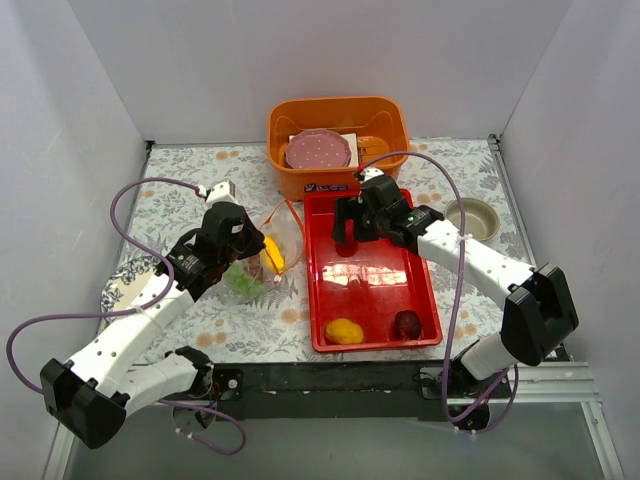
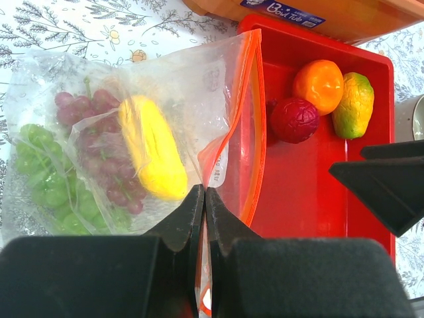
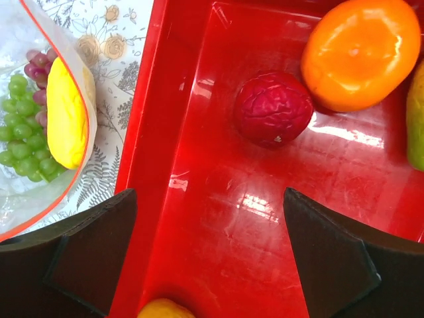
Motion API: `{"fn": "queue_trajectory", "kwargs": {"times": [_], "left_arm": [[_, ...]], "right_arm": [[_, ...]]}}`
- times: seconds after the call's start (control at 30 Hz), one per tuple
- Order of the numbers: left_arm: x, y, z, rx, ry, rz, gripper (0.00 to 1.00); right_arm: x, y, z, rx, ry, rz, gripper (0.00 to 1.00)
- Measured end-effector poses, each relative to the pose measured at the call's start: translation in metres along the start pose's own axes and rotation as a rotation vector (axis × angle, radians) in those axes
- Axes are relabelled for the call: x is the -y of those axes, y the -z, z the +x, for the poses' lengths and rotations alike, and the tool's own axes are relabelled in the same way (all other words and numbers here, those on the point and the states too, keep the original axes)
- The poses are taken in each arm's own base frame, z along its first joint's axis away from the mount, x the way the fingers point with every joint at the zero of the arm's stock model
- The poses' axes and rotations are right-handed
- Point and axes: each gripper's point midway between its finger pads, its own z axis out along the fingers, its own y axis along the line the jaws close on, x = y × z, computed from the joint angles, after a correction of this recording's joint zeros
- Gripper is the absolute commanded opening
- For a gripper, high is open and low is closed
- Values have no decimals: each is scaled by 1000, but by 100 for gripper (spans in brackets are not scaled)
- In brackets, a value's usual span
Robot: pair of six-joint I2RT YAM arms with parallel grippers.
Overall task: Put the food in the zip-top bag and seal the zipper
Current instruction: Pick up the fake fruit from the bin.
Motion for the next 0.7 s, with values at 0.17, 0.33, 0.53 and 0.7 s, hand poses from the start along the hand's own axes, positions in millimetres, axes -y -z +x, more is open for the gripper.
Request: {"fn": "queue_trajectory", "kwargs": {"times": [0.17,0.33,0.53,0.7], "left_arm": [[-1,0,0,2,-5,-6,0],[-2,0,-1,5,-9,-9,0],[-3,0,-1,6,-17,-15,0],[-5,1,-1,9,-19,-20,0]], "right_arm": [[9,-1,-4,2,-19,12,98],[15,-9,1,-29,-35,4,94],[18,-34,16,-132,-29,-14,91],[14,-44,17,-174,-10,-33,89]]}}
